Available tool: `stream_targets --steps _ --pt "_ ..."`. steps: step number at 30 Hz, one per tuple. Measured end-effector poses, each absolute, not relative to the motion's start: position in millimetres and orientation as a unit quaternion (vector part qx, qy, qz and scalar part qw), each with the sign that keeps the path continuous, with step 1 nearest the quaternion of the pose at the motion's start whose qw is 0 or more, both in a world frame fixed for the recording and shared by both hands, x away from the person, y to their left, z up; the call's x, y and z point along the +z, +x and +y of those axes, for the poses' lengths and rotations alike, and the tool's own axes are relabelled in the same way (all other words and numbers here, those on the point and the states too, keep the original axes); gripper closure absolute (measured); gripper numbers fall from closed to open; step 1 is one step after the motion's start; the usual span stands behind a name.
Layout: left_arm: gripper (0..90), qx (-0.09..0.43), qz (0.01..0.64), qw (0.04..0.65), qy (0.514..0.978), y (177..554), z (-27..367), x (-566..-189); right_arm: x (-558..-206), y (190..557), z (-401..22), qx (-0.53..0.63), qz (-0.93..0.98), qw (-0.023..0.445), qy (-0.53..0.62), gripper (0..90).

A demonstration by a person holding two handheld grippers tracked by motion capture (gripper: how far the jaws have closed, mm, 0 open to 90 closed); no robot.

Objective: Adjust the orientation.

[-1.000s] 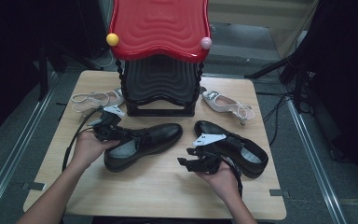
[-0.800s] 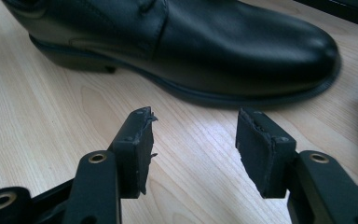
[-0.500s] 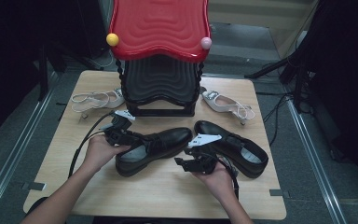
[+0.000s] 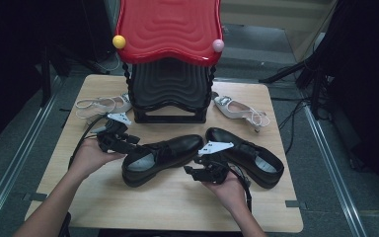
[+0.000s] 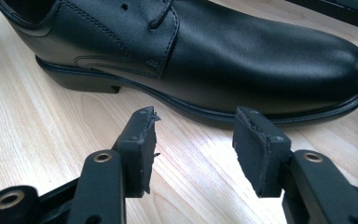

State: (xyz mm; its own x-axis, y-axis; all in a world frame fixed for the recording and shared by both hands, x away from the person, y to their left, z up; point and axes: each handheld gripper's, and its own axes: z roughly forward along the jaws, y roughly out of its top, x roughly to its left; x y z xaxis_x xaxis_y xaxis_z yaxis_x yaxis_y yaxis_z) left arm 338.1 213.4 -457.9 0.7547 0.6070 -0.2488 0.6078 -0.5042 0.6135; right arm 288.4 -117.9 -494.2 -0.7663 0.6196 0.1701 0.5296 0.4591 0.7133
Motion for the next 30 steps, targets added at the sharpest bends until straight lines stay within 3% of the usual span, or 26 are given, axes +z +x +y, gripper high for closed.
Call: stream_targets --steps 4,7,8,12,13,16,17,21,30 --pt "52.4 -0.002 0.352 0.369 0.860 339 228 -452 -494 288 -113 0.397 0.853 0.058 0.334 51.6" --pt "64.0 0.000 0.351 0.369 0.860 339 235 -451 -494 287 -110 0.396 0.852 0.058 0.338 53.3" --pt "75.1 0.000 0.351 0.371 0.860 340 237 -452 -494 287 -109 0.398 0.851 0.056 0.337 54.4" --pt "85.0 -0.012 0.347 0.368 0.863 344 241 -462 -494 286 -105 0.400 0.849 0.055 0.341 60.2" --pt "87.1 -0.014 0.350 0.366 0.862 346 241 -465 -494 286 -102 0.403 0.848 0.054 0.341 65.5" --pt "87.5 -0.008 0.347 0.357 0.867 348 237 -473 -495 286 -99 0.403 0.846 0.050 0.346 71.4" --pt "87.5 -0.009 0.347 0.355 0.868 349 234 -477 -496 287 -96 0.404 0.841 0.043 0.356 79.6" --pt "87.4 -0.016 0.346 0.347 0.872 355 225 -488 -500 287 -89 0.404 0.840 0.030 0.362 87.5" --pt "89.2 -0.032 0.338 0.329 0.881 354 210 -500 -510 289 -71 0.392 0.848 0.026 0.355 89.5"
